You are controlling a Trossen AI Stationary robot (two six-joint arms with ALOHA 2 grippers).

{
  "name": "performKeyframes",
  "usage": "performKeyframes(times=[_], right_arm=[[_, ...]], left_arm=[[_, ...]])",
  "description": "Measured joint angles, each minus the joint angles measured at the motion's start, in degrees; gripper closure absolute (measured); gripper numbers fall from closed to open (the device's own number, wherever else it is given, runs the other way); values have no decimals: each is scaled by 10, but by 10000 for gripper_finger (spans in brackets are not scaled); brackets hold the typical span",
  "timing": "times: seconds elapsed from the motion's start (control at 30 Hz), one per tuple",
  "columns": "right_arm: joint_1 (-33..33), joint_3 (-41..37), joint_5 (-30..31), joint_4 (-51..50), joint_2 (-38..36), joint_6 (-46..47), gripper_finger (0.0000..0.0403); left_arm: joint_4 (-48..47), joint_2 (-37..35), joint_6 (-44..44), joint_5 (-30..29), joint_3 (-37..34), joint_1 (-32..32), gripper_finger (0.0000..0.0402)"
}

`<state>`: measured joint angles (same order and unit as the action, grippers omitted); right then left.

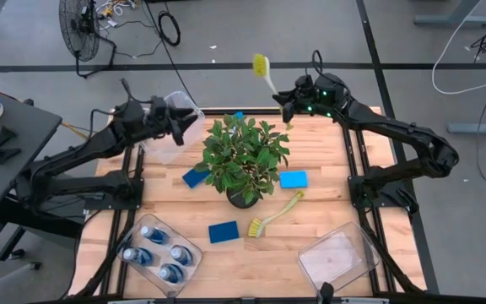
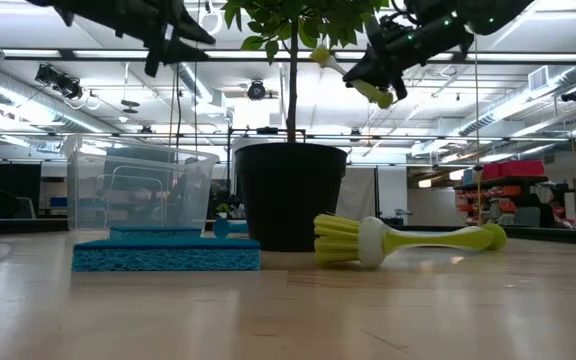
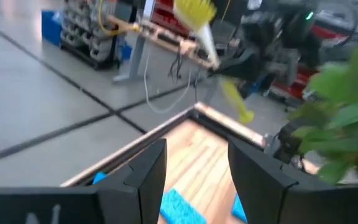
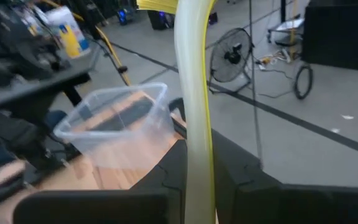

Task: Pick & Place Kitchen Sink Supplies
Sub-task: Put the green kitchen brush into the top transparent bin

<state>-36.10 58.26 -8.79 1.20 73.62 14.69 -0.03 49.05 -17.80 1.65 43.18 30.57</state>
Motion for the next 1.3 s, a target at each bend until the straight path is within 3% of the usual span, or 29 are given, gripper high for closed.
performKeyframes(times=[0.27,0.6,1.07,1.3], right_arm=[[0,0,-14,84,57,29,362],[-3,8,-58,202,126,71,362],[-2,216,-140,148,248,52,362],[9,265,-186,156,304,49,362]], left_arm=[[17,65,-6,13,0,19,225],[121,76,4,12,0,54,225],[193,76,-11,44,0,111,225],[204,76,-23,63,0,118,225]])
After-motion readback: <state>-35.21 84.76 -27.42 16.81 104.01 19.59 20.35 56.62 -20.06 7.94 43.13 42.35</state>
